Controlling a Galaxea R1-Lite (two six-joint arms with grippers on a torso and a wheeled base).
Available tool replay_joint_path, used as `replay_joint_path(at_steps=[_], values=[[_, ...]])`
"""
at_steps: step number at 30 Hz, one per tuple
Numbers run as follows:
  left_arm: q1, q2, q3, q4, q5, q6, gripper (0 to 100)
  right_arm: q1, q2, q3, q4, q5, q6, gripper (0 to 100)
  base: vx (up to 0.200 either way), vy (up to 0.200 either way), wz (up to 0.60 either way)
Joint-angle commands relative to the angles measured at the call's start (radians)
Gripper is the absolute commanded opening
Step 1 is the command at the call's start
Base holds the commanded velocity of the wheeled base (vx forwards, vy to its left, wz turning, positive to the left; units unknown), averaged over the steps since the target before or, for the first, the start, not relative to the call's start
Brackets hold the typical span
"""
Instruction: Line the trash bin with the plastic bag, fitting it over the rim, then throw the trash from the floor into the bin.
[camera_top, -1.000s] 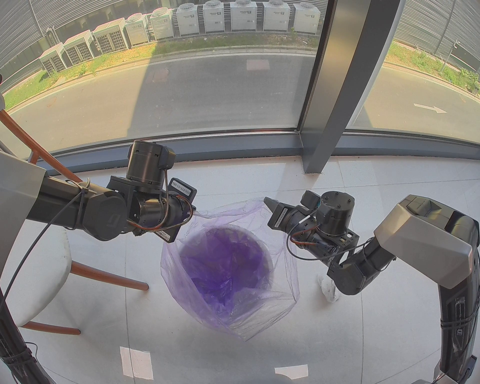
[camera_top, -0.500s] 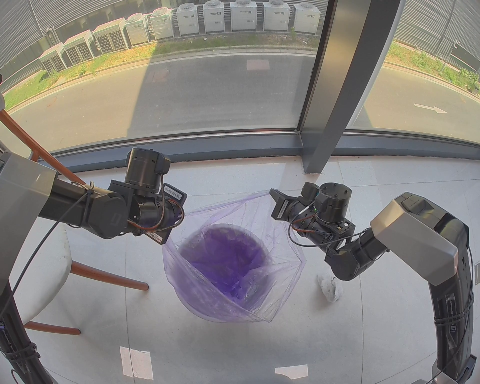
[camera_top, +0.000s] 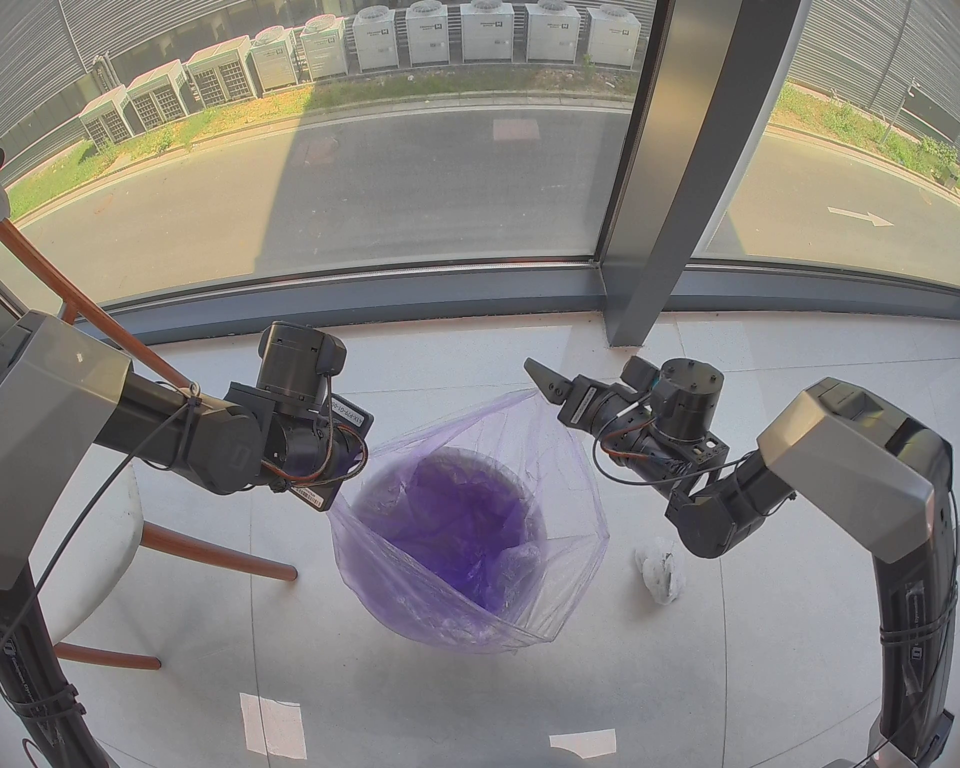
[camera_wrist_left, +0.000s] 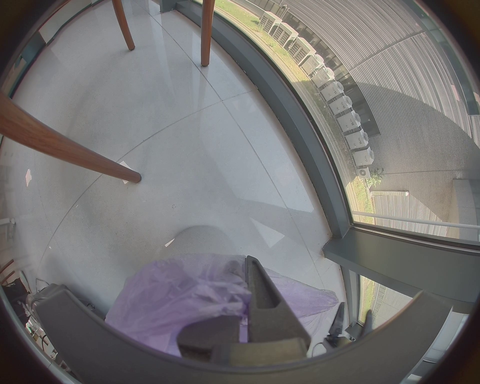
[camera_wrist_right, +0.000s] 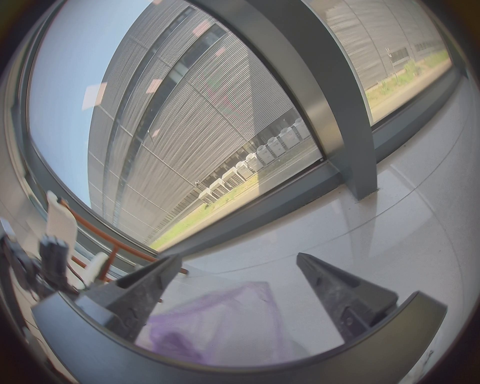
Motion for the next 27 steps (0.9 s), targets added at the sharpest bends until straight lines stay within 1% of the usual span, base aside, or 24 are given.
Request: replay_joint_path(at_steps=[1,4,10,14,16,17,18,21,27], values=[[0.009,0.01,0.003,-0.001,0.001,-0.003,0,0.01,-0.238,0.175,-0.002,0.102,0.121,100,0.0,0.0,0.0],[0.015,0.024,0.003,-0.004,0.001,-0.003,0,0.018,-0.314,0.304,-0.002,0.112,0.119,100,0.0,0.0,0.0],[0.075,0.063,-0.015,-0.01,-0.002,-0.002,0,0.061,-0.452,0.591,0.006,0.109,0.13,100,0.0,0.0,0.0],[0.09,0.067,-0.024,-0.01,-0.014,-0.011,0,0.137,-0.501,0.712,0.032,0.097,0.194,100,0.0,0.0,0.0],[0.093,0.067,-0.016,-0.01,-0.022,-0.005,0,0.185,-0.501,0.741,0.034,0.065,0.231,100,0.0,0.0,0.0],[0.093,0.067,-0.013,-0.01,-0.028,-0.003,100,0.199,-0.499,0.744,0.034,0.051,0.24,100,0.0,0.0,0.0],[0.093,0.069,-0.013,-0.01,-0.034,-0.003,100,0.216,-0.496,0.746,0.034,0.029,0.251,100,0.0,0.0,0.0],[0.096,0.098,-0.035,-0.01,-0.036,-0.011,100,0.243,-0.484,0.749,0.037,0.0,0.259,100,0.0,0.0,0.0],[0.125,0.133,-0.024,-0.009,-0.031,-0.014,100,0.236,-0.459,0.842,0.034,-0.007,0.26,100,0.0,0.0,0.0]])
